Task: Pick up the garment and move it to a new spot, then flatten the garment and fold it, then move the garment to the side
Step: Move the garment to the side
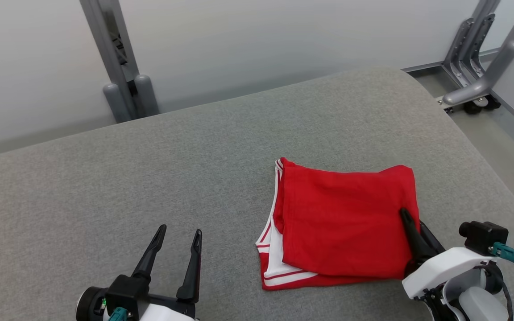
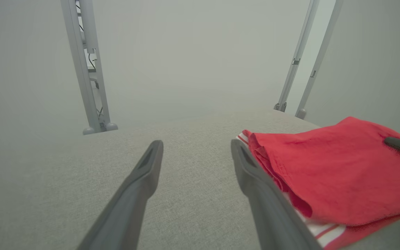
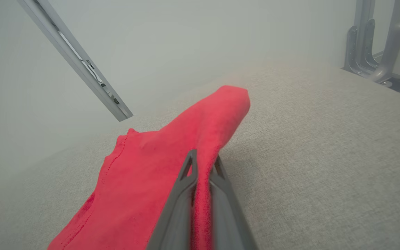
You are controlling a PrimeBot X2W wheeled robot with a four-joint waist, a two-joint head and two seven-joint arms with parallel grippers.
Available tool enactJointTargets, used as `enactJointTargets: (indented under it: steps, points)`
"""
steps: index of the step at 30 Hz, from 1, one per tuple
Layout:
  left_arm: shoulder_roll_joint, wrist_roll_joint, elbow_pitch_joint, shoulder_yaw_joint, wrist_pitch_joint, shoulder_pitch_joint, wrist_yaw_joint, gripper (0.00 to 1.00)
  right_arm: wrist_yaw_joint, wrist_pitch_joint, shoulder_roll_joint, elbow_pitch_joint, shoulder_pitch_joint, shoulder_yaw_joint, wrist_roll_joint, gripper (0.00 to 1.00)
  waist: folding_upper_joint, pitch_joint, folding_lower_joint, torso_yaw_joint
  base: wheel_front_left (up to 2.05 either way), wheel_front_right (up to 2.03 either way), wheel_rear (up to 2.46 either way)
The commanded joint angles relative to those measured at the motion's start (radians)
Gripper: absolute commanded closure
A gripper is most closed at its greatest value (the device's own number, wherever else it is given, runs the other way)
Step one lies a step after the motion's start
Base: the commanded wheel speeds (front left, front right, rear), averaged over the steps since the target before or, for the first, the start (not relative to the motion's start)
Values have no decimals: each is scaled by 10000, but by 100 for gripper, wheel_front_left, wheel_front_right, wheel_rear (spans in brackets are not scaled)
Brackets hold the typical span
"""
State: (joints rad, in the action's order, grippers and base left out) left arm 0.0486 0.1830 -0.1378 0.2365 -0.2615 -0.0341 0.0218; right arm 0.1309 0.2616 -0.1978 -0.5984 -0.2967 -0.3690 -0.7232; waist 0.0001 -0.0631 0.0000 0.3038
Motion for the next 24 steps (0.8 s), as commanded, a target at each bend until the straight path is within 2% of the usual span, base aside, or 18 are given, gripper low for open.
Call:
enactJointTargets:
  steps: [1, 6, 13, 24]
  points:
    - [42, -67, 6, -18, -38, 187, 17, 0, -4, 55, -86, -37, 26, -57, 42, 100, -1, -38, 0, 96, 0, 0, 0]
    - [42, -165, 49, 69, -38, 352, -39, 0, -4, 55, -293, -242, -514, -442, 131, 100, -1, -289, 0, 79, 0, 0, 0]
    - [112, -379, -22, 212, -39, 1024, -226, 0, -4, 55, -994, -575, -1805, -855, 355, 100, -1, -1036, 0, -382, 0, 0, 0]
    - [206, -701, 682, 626, 209, 2563, -509, 0, -4, 57, -2180, -1191, -4054, -433, 934, 100, -1, -2624, 0, -749, 0, 0, 0]
